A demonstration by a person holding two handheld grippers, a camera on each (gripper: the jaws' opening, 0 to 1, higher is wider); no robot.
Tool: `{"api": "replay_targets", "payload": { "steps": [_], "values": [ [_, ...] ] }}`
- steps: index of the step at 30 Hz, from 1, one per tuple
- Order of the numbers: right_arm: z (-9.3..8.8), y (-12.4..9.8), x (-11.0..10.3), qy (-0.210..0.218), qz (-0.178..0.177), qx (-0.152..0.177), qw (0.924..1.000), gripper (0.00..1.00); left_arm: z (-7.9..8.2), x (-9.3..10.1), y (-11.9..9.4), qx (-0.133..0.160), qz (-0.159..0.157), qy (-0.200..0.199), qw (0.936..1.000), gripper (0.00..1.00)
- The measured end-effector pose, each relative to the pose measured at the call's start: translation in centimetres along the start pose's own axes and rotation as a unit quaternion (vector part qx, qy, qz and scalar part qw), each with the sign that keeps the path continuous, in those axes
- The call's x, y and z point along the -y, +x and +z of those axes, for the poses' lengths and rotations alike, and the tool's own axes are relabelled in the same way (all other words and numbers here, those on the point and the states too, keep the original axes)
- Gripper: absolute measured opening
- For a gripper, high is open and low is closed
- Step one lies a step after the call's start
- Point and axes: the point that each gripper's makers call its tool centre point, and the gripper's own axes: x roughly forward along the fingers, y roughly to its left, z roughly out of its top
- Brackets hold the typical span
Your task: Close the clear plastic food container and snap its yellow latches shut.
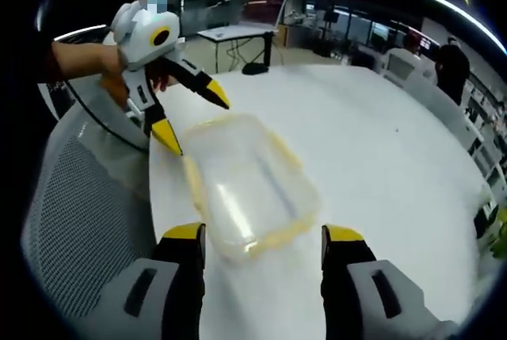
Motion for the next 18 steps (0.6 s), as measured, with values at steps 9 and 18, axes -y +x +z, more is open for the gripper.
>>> {"api": "replay_targets", "payload": {
  "steps": [9,18],
  "values": [
    [-0.5,1.0,-0.7,0.018,-0.012,0.006,0.9997,0.54,-0.8,0.1,0.6,-0.006,-0.008,0.000,1.0000,0.52],
    [-0.9,1.5,-0.6,0.005,-0.016,-0.004,0.9999,0.53,-0.7,0.5,1.2,-0.013,-0.021,-0.001,0.9997,0.51]
  ]
}}
